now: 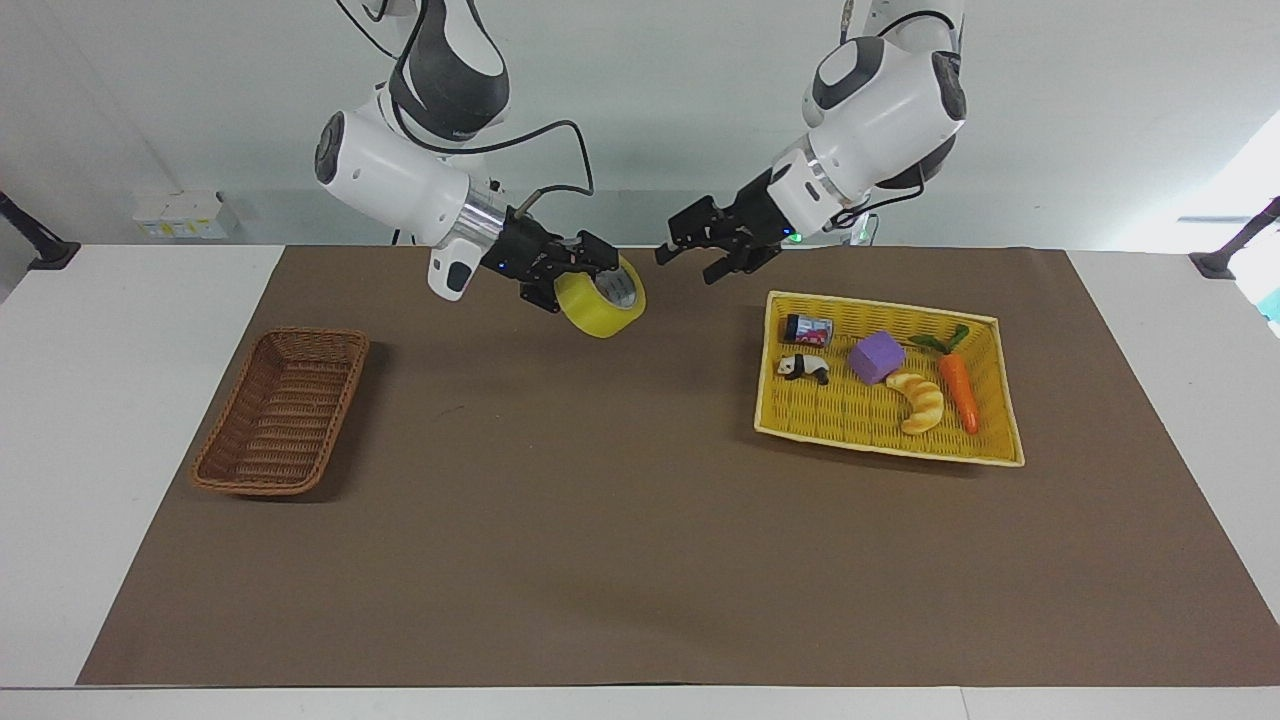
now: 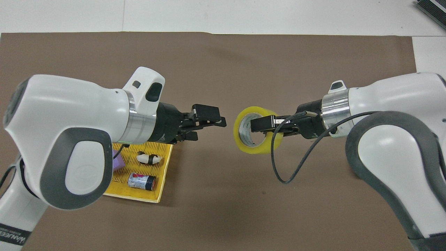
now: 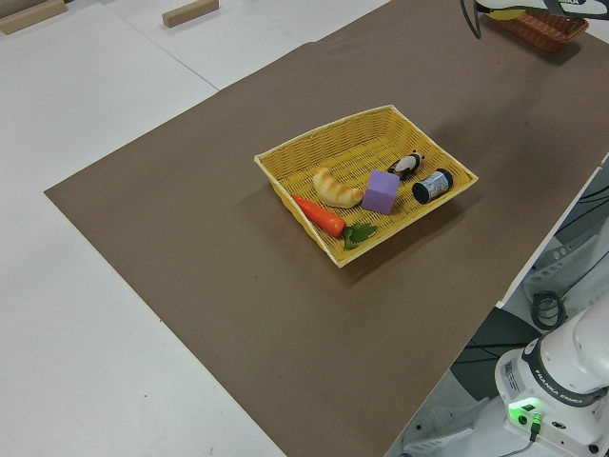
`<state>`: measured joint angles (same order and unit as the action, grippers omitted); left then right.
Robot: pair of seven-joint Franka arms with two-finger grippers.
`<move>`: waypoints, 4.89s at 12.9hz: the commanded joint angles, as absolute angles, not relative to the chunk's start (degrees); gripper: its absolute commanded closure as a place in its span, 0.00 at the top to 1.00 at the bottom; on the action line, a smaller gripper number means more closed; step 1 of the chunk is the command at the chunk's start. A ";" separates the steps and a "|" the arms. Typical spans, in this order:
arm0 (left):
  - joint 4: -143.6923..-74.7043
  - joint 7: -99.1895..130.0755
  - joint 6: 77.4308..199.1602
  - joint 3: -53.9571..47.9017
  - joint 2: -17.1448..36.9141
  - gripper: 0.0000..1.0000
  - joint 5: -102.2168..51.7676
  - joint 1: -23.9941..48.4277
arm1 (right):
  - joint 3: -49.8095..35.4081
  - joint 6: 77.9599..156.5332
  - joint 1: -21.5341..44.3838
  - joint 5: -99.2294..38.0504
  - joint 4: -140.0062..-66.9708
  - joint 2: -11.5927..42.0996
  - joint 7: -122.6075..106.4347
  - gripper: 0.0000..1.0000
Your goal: Move tape to another basket
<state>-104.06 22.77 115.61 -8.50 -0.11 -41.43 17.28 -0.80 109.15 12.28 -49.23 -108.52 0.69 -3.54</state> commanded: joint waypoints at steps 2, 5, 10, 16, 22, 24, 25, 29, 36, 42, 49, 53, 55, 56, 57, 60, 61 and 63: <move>-104.33 22.06 112.76 -8.61 -0.79 1.00 -29.13 12.40 | -0.79 101.10 3.55 -49.57 -106.70 -0.18 -3.95 0.00; -103.71 21.63 112.85 -8.61 -0.61 1.00 -20.16 7.14 | -0.70 94.06 -7.43 -49.14 -106.61 -0.26 -7.29 0.00; -99.86 2.75 108.65 -7.91 -0.53 1.00 -4.43 -0.17 | -0.70 92.28 -19.93 -41.68 -106.44 1.05 -13.95 0.00; -88.53 2.72 84.95 -7.56 -0.18 1.00 -0.35 -5.01 | -0.26 97.99 -24.87 -37.18 -104.76 5.45 -18.46 0.00; -86.48 2.11 78.22 -7.56 -0.79 1.00 -0.44 -6.33 | 0.53 100.81 -28.91 -37.26 -105.82 13.35 -29.32 0.00; -86.40 2.72 78.31 -7.47 -0.79 1.00 -0.44 -6.42 | 0.62 101.86 -30.75 -38.58 -105.73 17.38 -34.25 0.00; -86.40 2.55 78.48 -7.47 -0.79 1.00 -0.44 -6.33 | 0.79 102.21 -31.37 -39.45 -105.73 18.97 -36.28 0.00; -86.40 2.64 78.49 -7.47 -0.79 1.00 -0.44 -6.42 | 0.88 103.36 -31.38 -39.29 -106.17 19.60 -36.91 0.00; -86.40 2.64 78.49 -7.47 -0.79 1.00 -0.44 -6.33 | 0.88 103.19 -31.38 -38.85 -106.97 19.42 -37.09 1.00; -86.40 2.64 78.49 -7.47 -0.79 1.00 -0.44 -6.33 | 0.88 100.28 -31.82 -38.68 -99.51 20.66 -40.61 1.00; -86.40 2.64 78.49 -7.47 -0.79 1.00 -0.44 -6.33 | 0.09 101.69 -23.03 -21.65 -88.17 17.14 -30.26 1.00; -86.40 2.64 78.49 -7.47 -0.79 1.00 -0.44 -6.33 | -0.09 102.39 -19.61 -16.55 -87.98 15.21 -28.57 1.00; -86.40 2.64 78.49 -7.47 -0.79 1.00 -0.44 -6.33 | -0.09 105.11 -15.84 -11.89 -88.33 12.06 -20.27 1.00; -86.40 2.64 78.49 -7.47 -0.79 1.00 -0.44 -6.33 | -0.09 105.03 -13.30 -8.99 -88.42 10.91 -14.99 1.00; -86.40 2.64 78.49 -7.47 -0.79 1.00 -0.44 -6.33 | -0.09 104.86 -10.84 -5.57 -88.50 9.68 -10.77 1.00; -86.40 2.64 78.49 -7.47 -0.79 1.00 -0.44 -6.33 | -0.09 101.53 -3.37 0.34 -89.56 6.16 1.72 1.00; -86.40 2.64 78.49 -7.47 -0.79 1.00 -0.44 -6.33 | -0.09 100.47 -0.64 2.70 -89.65 5.20 6.02 1.00; -86.40 2.64 78.49 -7.47 -0.79 1.00 -0.44 -6.33 | -0.09 97.05 3.76 4.66 -89.47 3.44 13.24 1.00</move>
<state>-86.61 2.91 79.18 -7.07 -0.52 -1.35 -5.73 -0.26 98.82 1.29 2.40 -87.64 6.01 7.97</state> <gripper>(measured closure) 0.000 0.000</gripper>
